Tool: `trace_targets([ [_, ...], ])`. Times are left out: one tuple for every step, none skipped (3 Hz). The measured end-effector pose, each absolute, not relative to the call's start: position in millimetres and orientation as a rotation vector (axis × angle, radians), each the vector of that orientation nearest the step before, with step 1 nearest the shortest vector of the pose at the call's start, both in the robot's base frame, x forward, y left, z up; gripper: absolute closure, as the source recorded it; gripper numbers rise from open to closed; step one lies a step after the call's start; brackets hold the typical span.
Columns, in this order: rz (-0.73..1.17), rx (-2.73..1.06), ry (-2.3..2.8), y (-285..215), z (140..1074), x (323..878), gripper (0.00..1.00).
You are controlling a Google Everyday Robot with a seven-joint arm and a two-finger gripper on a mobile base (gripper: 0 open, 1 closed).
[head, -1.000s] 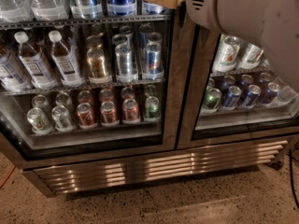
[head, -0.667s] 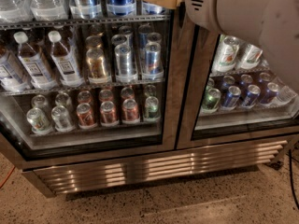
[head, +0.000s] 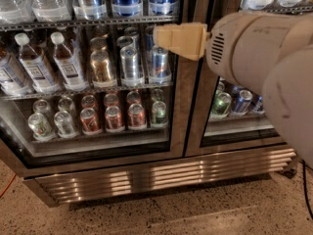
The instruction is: Open right fridge door
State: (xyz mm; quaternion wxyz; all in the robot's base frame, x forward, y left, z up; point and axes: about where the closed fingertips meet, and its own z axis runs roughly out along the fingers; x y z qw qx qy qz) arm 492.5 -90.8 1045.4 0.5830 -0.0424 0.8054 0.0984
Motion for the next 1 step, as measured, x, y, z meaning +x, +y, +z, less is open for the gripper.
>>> trace_targets([
  [0.223, -0.105, 1.864, -84.9, 1054.8, 490.3, 0.0],
])
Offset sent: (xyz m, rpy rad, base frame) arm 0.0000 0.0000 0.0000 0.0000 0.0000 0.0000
